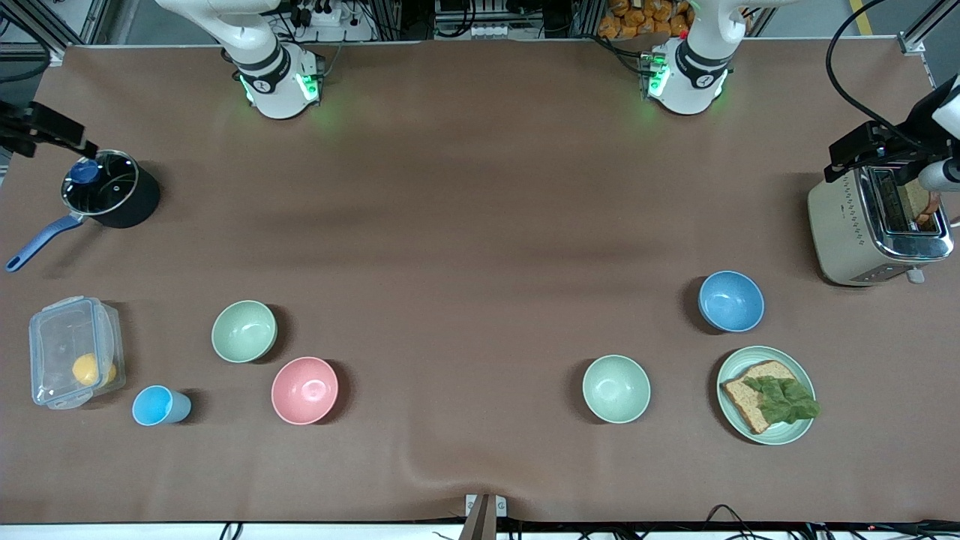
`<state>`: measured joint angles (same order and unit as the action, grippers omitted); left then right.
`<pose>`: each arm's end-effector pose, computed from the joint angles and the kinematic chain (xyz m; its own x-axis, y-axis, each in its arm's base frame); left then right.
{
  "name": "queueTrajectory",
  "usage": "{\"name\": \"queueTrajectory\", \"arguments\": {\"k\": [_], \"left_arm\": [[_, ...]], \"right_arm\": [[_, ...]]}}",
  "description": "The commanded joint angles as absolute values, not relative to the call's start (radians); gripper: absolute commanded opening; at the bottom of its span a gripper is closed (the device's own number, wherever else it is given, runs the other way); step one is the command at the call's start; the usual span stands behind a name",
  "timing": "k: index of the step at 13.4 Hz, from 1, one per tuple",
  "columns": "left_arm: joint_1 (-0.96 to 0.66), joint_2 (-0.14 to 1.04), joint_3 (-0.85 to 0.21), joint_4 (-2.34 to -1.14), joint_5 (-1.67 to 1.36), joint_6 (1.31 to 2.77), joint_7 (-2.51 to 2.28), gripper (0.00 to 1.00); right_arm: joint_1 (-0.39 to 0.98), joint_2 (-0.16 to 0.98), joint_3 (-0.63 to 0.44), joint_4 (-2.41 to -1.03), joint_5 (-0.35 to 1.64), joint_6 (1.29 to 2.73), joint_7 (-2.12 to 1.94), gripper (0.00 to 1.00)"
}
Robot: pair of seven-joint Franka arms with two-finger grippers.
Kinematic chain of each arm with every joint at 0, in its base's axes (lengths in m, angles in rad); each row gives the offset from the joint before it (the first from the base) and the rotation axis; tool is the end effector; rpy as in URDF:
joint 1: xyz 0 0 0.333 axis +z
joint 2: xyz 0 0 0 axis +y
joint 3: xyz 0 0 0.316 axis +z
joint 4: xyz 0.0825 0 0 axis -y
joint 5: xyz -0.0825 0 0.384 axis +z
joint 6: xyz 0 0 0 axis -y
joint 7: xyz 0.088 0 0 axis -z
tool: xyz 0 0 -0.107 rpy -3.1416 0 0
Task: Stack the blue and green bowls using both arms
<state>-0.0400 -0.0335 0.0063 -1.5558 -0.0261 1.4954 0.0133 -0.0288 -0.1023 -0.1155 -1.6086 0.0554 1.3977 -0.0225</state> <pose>0.5361 -0.0210 0.6433 0.9984 -0.0489 -0.0265 -0.0482 -0.9985 0.0266 0.4990 -0.0692 0.6468 0.9882 -0.1094 -0.1071 -0.1172 -0.9907 -0.0694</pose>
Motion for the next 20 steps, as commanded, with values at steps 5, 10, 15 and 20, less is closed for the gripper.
{"name": "queueTrajectory", "arguments": {"k": [5, 10, 15, 20], "left_arm": [[-0.026, -0.011, 0.015, -1.551, -0.026, 1.480, 0.037, 1.00], [0.061, 0.147, 0.017, -1.658, 0.008, 1.636, 0.041, 1.00], [0.080, 0.222, 0.014, -1.920, -0.006, 2.023, 0.038, 1.00], [0.083, 0.345, 0.015, -2.003, 0.002, 2.204, 0.040, 1.00]], "right_arm": [[-0.025, -0.075, -0.100, -1.603, 0.048, 1.492, -0.020, 1.00], [-0.031, 0.052, -0.098, -1.603, 0.055, 1.588, -0.032, 1.00], [-0.006, 0.210, -0.098, -1.591, 0.055, 1.692, -0.118, 1.00], [0.101, 0.403, -0.097, -1.591, 0.058, 1.840, -0.206, 1.00]]}}
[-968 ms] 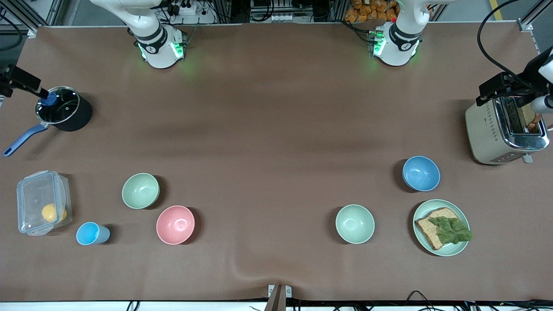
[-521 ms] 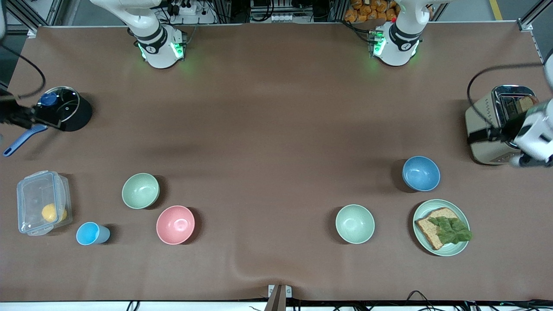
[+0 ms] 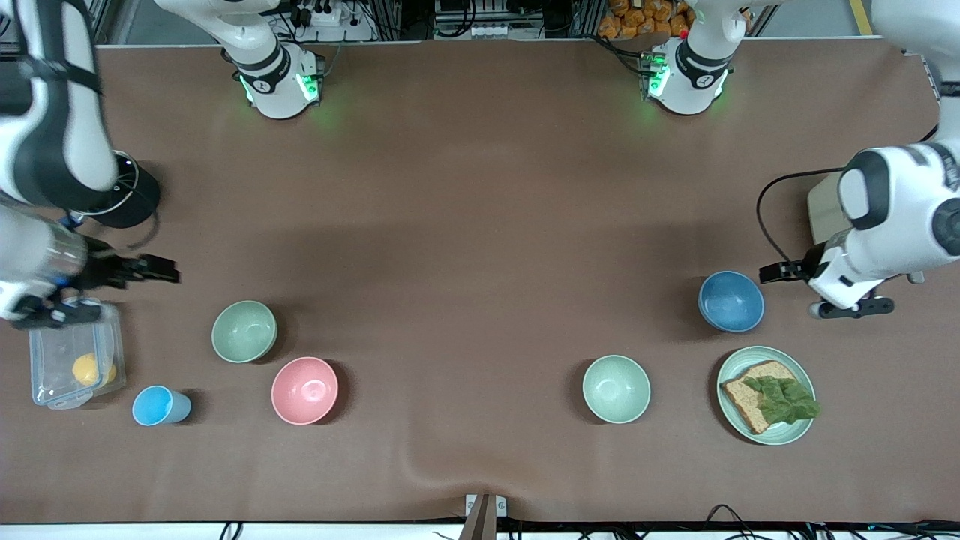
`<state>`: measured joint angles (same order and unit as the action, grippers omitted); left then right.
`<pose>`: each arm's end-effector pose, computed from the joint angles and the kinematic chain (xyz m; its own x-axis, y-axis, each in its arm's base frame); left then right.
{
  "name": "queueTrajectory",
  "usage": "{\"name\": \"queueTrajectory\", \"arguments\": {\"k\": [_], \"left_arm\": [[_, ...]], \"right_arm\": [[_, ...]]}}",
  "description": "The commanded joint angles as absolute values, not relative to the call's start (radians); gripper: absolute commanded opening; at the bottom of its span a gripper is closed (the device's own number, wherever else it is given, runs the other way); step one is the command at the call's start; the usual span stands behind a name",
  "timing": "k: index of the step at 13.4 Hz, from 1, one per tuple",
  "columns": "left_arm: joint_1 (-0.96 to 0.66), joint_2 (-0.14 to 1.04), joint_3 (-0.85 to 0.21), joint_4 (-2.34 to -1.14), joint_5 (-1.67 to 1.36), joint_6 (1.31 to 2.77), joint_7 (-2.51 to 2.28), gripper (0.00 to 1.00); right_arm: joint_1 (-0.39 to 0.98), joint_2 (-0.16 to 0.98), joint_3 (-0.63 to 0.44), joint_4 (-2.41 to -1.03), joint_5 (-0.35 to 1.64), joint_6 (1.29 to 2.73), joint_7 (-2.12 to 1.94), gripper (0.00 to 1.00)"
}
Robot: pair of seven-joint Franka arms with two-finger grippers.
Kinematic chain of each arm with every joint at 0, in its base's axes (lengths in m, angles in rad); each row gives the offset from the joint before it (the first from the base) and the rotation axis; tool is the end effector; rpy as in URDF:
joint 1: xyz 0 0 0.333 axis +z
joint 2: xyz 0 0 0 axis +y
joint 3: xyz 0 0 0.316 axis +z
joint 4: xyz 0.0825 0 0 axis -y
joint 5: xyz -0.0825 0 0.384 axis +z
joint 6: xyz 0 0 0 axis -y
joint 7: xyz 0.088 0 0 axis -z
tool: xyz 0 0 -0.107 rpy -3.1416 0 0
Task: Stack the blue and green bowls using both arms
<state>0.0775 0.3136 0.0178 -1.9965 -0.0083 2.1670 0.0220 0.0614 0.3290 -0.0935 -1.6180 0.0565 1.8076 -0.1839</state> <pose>0.5845 0.0553 0.2919 0.9868 0.0768 -0.1425 0.0782 -0.9969 0.0038 0.6398 -0.0099 0.4237 0.9816 0.1391 -0.1311 0.1340 -0.9899 -0.0472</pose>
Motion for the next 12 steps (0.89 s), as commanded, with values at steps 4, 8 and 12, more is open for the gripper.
{"name": "queueTrajectory", "arguments": {"k": [4, 8, 12], "left_arm": [[0.083, 0.422, 0.015, -1.996, 0.002, 2.284, 0.038, 1.00], [0.083, 0.454, 0.014, -1.988, -0.002, 2.296, 0.038, 0.85], [0.083, 0.476, 0.015, -1.973, -0.002, 2.298, 0.038, 0.44]], "right_arm": [[0.176, 0.491, -0.097, -1.592, 0.057, 1.878, -0.229, 1.00], [0.170, 0.535, -0.098, -1.589, 0.049, 1.907, -0.363, 1.00], [0.150, 0.603, -0.100, -1.588, 0.035, 2.014, -0.457, 1.00]]}}
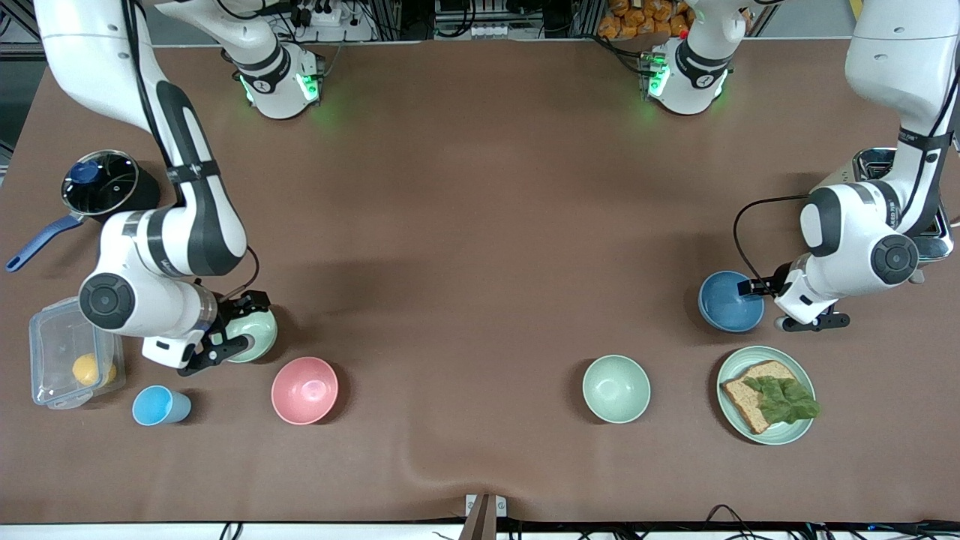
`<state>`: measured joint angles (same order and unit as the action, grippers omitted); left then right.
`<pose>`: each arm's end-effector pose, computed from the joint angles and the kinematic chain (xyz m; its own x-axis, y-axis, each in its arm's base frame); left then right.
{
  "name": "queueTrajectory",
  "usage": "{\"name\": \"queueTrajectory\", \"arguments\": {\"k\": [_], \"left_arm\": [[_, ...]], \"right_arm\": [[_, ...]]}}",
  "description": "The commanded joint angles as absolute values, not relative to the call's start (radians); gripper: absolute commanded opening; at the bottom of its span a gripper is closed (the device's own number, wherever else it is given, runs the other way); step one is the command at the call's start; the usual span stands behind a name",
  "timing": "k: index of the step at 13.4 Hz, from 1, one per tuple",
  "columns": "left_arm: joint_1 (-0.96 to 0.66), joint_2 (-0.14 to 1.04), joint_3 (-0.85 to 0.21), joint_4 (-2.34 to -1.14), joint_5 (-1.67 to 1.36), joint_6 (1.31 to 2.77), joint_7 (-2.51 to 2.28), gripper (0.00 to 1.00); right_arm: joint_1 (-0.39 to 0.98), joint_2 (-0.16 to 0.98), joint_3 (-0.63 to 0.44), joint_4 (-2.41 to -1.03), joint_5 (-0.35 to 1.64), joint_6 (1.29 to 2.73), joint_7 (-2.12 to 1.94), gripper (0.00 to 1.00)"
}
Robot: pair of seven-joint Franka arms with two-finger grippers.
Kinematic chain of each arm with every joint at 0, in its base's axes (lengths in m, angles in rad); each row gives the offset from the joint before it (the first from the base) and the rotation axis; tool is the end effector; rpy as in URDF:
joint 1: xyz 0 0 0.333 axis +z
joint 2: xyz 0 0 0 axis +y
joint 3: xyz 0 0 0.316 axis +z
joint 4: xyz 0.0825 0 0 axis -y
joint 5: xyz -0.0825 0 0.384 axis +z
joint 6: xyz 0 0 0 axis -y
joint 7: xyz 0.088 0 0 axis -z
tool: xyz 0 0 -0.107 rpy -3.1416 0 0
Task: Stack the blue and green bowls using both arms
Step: 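Grasp the green bowl with the right gripper while the left gripper grasps the blue bowl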
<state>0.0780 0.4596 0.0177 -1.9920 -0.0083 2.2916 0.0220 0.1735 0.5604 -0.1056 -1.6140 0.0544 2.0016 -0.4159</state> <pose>0.5893 0.0562 0.2164 0.9842 0.0773 -0.1592 0.0785 -0.9969 0.0009 0.6669 0.0569 0.2879 0.8790 0.4496 -0.1586 0.4464 -0.8930 -0.0578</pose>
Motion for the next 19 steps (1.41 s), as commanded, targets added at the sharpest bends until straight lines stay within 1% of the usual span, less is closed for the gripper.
{"name": "queueTrajectory", "arguments": {"k": [1, 2, 3, 7, 10, 14, 15, 16, 17, 19], "left_arm": [[0.080, 0.476, 0.014, -1.973, -0.002, 2.298, 0.038, 0.28], [0.075, 0.476, 0.015, -1.973, -0.002, 2.296, 0.038, 0.08], [0.072, 0.476, 0.014, -1.973, -0.002, 2.296, 0.038, 0.00], [0.072, 0.474, 0.014, -1.957, 0.000, 2.292, 0.044, 0.00], [0.067, 0.457, 0.005, -1.910, 0.002, 2.246, 0.043, 0.00], [0.072, 0.437, -0.052, -1.820, 0.003, 2.183, 0.044, 0.00], [0.071, 0.439, -0.058, -1.798, 0.003, 2.174, 0.044, 0.00], [0.072, 0.436, -0.070, -1.793, 0.003, 2.168, 0.044, 0.00], [0.074, 0.428, -0.078, -1.792, 0.002, 2.168, 0.043, 0.00], [0.074, 0.426, -0.078, -1.781, 0.006, 2.168, 0.046, 0.00]], "right_arm": [[0.137, 0.612, -0.100, -1.588, 0.041, 2.038, -0.463, 1.00], [0.129, 0.623, -0.098, -1.591, 0.043, 2.052, -0.463, 1.00], [0.117, 0.636, -0.098, -1.589, 0.052, 2.054, -0.465, 1.00], [0.144, 0.670, -0.097, -1.589, 0.060, 2.082, -0.451, 1.00], [0.158, 0.687, -0.098, -1.589, 0.130, 2.095, -0.451, 1.00], [0.160, 0.710, -0.098, -1.592, 0.136, 2.102, -0.454, 1.00], [0.160, 0.709, -0.098, -1.592, 0.137, 2.115, -0.456, 0.70], [0.160, 0.710, -0.097, -1.594, 0.137, 2.115, -0.456, 0.21], [0.158, 0.710, -0.097, -1.595, 0.138, 2.117, -0.456, 0.00], [0.156, 0.709, -0.095, -1.595, 0.185, 2.108, -0.456, 0.00]]}}
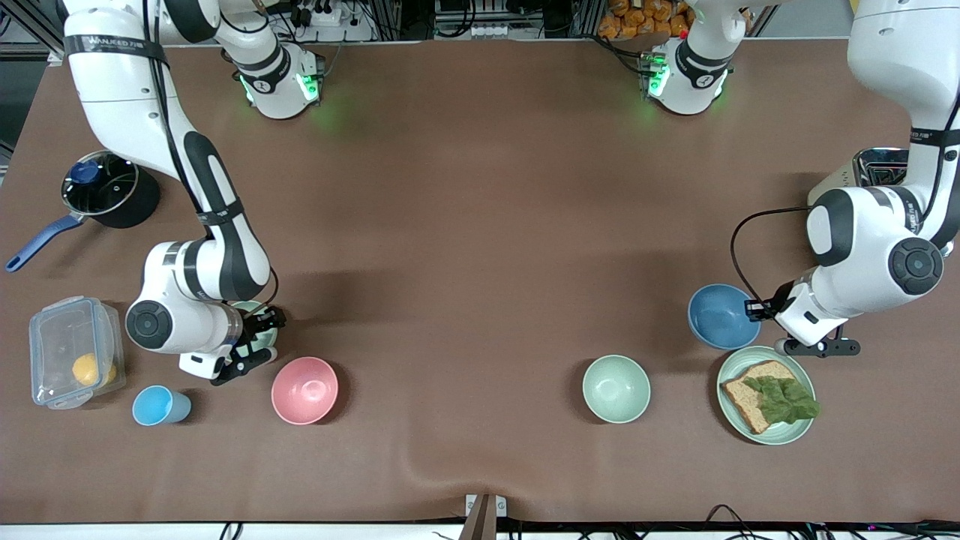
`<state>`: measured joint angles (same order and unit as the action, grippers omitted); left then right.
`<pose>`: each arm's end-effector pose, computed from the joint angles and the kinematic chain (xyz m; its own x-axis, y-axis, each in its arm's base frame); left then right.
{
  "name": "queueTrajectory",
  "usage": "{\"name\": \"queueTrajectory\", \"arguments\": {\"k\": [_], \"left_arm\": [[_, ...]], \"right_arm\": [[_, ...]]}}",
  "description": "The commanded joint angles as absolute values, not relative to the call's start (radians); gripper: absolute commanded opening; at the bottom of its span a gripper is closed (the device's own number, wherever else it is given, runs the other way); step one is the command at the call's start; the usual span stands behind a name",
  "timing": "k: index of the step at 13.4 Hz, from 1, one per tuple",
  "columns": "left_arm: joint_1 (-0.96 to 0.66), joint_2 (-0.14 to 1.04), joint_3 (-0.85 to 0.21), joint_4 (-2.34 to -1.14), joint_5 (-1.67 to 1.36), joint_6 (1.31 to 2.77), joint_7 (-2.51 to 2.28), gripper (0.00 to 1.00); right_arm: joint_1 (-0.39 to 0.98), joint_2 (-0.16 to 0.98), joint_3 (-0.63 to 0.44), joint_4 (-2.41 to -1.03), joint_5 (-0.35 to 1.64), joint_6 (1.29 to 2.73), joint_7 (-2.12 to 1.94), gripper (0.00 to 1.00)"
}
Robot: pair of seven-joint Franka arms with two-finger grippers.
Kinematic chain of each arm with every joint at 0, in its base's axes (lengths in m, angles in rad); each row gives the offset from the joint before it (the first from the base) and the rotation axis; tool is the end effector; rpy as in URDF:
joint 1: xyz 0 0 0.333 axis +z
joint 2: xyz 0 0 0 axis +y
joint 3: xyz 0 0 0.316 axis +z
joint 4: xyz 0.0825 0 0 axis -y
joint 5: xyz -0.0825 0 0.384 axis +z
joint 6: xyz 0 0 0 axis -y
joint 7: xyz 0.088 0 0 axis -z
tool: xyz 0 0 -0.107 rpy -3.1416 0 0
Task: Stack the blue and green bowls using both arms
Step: 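Grasp the green bowl with the right gripper while the left gripper grasps the blue bowl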
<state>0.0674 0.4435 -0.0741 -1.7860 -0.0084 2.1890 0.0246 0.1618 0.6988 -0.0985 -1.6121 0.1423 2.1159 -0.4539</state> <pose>0.6479 -0.0010 0.3035 0.9990 -0.0205 -0.0386 -0.0190 -0.9990 0.0394 0.6695 0.0562 0.2036 0.8864 0.4370 -0.1525 0.4221 -0.8984 -0.1213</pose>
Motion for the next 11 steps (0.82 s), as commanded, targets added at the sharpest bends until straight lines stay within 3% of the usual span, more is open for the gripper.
{"name": "queueTrajectory", "arguments": {"k": [1, 8, 11], "left_arm": [[0.072, 0.425, -0.080, -1.778, 0.006, 2.168, 0.048, 0.00], [0.061, 0.420, -0.081, -1.723, -0.003, 2.115, 0.068, 0.00], [0.054, 0.426, -0.081, -1.703, -0.005, 2.109, 0.066, 0.00]], "right_arm": [[0.160, 0.709, -0.095, -1.595, 0.195, 2.102, -0.454, 0.00], [0.178, 0.692, -0.095, -1.589, 0.195, 2.073, -0.451, 0.00], [0.253, 0.647, -0.103, -1.589, 0.176, 2.016, -0.395, 0.00]]}}
